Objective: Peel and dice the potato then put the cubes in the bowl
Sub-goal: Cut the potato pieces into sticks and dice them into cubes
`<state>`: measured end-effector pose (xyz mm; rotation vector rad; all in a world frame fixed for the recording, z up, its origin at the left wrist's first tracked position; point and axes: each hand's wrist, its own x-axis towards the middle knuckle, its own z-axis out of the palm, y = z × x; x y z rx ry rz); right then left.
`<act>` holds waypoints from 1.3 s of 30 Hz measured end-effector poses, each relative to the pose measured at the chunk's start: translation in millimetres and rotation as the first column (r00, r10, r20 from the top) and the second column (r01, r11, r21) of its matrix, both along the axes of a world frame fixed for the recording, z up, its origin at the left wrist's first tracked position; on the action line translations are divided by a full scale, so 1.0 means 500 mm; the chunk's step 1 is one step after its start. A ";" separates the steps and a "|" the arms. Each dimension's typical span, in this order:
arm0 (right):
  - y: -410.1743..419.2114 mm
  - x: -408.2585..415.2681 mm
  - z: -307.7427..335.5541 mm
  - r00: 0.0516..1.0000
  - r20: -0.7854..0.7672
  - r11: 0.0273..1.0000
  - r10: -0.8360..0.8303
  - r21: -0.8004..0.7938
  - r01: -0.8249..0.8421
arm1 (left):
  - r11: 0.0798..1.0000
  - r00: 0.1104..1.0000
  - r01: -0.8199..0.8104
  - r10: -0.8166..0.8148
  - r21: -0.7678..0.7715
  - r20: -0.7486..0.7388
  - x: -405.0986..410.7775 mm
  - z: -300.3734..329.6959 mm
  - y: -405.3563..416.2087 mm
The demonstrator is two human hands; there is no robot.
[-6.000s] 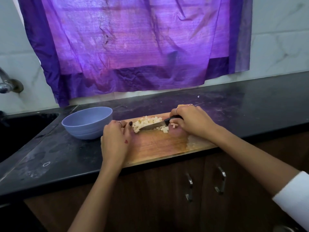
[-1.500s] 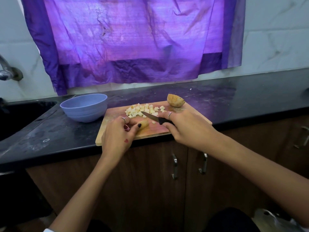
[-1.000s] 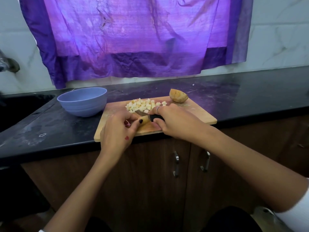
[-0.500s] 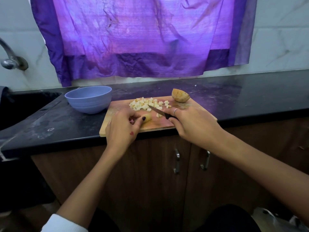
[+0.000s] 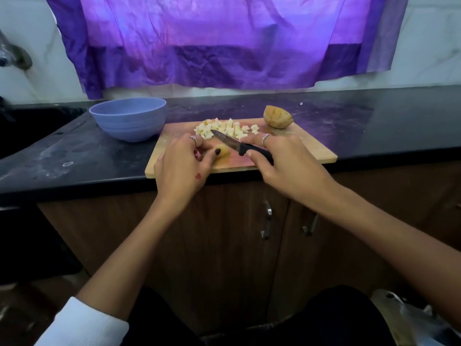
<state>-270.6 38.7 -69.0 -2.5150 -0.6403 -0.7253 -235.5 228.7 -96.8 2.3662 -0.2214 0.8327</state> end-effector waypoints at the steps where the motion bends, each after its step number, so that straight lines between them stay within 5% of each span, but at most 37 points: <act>1: 0.003 0.002 -0.001 1.000 0.006 1.000 -0.004 -0.006 0.004 | 1.000 1.000 -0.005 0.005 0.007 -0.001 0.000 0.001 -0.001; 20: -0.013 0.002 0.031 0.999 0.037 0.893 -0.032 -0.448 0.045 | 0.999 0.999 -0.046 0.047 0.011 -0.019 -0.009 0.009 -0.013; 39: -0.015 -0.003 0.042 0.999 -0.034 0.989 -0.017 -0.148 0.012 | 0.999 0.999 -0.048 0.048 0.002 -0.009 -0.003 0.006 -0.011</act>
